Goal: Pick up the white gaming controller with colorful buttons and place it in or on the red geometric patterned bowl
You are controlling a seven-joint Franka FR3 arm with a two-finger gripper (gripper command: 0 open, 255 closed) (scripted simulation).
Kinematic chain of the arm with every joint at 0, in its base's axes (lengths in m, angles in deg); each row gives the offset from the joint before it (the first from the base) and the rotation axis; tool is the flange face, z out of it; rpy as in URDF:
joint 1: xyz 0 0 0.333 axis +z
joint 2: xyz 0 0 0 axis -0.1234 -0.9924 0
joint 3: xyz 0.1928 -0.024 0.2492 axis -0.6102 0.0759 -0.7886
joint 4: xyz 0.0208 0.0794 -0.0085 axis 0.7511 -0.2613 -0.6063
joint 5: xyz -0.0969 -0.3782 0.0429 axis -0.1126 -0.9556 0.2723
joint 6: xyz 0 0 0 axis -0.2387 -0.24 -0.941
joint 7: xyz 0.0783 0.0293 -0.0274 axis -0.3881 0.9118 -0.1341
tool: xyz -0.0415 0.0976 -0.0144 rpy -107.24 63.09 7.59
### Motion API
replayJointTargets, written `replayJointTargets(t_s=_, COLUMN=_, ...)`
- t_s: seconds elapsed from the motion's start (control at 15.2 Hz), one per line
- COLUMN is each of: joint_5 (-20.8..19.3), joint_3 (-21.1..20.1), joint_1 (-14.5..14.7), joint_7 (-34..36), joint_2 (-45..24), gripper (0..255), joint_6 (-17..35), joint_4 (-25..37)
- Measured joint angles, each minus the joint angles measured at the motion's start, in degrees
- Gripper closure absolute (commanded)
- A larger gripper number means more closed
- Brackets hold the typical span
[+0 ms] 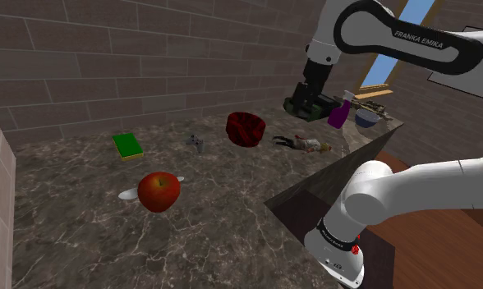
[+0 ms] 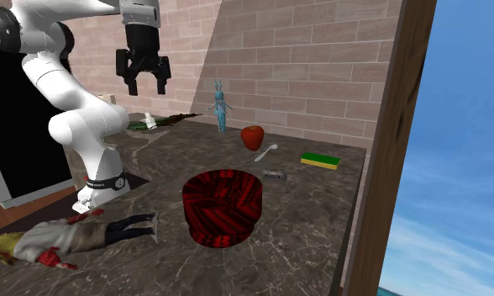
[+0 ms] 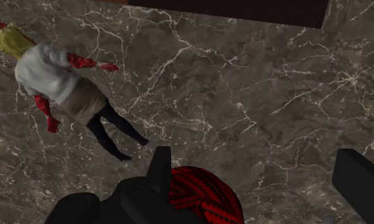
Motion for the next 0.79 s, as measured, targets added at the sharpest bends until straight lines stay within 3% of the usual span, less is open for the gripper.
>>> replayJointTargets(t_s=0.26, joint_5=0.16, joint_3=-1.01, joint_1=0.54, joint_7=1.03, joint_2=-3.23, gripper=0, joint_6=3.44, joint_4=-0.37)
replayJointTargets(t_s=0.79, joint_5=0.26, joint_3=-5.55, joint_1=2.38, joint_7=5.83, joint_2=-16.67, gripper=0, joint_6=14.99, joint_4=1.01)
